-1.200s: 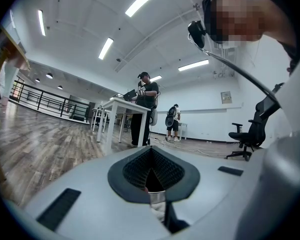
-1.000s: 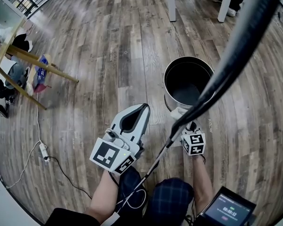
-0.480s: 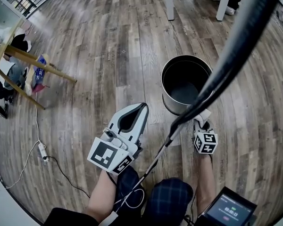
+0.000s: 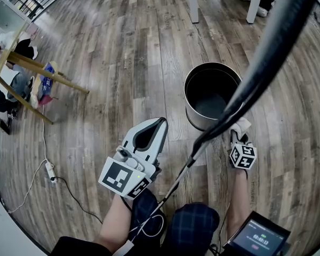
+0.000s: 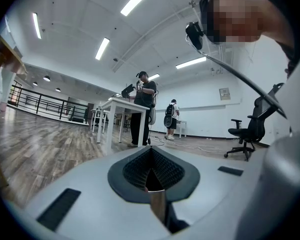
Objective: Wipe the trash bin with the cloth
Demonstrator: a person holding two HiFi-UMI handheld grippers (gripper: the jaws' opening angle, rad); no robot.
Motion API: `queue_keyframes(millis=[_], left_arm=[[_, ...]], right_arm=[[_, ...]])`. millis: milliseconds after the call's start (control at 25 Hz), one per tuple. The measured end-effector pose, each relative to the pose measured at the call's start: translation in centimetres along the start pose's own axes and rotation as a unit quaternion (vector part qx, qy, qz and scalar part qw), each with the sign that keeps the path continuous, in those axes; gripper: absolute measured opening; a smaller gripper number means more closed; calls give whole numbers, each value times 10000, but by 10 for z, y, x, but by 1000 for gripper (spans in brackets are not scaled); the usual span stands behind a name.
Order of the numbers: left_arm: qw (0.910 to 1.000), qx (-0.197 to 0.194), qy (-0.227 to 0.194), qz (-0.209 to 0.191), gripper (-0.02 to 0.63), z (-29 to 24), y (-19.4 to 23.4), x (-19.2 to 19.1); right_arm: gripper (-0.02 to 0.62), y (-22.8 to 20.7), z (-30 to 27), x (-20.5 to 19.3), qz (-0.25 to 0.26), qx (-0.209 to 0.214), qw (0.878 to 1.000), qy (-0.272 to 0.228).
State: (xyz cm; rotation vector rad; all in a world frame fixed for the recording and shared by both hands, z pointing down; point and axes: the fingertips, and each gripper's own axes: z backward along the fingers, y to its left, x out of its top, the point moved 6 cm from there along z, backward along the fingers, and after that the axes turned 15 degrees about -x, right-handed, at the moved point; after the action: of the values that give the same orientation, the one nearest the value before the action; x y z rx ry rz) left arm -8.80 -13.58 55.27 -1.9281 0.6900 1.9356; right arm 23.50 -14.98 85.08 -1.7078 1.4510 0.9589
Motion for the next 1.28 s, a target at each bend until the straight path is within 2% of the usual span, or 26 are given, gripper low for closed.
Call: queue_keyframes(millis=[400,680,800,920,1280], left_arm=[[10000,-25,33,-41,-3,-2,2,-2],[10000,-30,-3,-13,-3,-1,3,-1],[10000,-54,-15,-7,-3,-1,2,-1],[10000,-42,-38,-42,-3,1,5,0],[9999,54,-103,-28,-3,6,4,3]], right_arm=[[92,2,12,-8,29,57,9999,-111],[92,23,48,-19,250,378,9987,-241],[92,41,58,-21,303,608,9973,-265],[92,75,60,-24,387,1019,9937,-253],[92,180,59,-52,1078,2061,9726,19]])
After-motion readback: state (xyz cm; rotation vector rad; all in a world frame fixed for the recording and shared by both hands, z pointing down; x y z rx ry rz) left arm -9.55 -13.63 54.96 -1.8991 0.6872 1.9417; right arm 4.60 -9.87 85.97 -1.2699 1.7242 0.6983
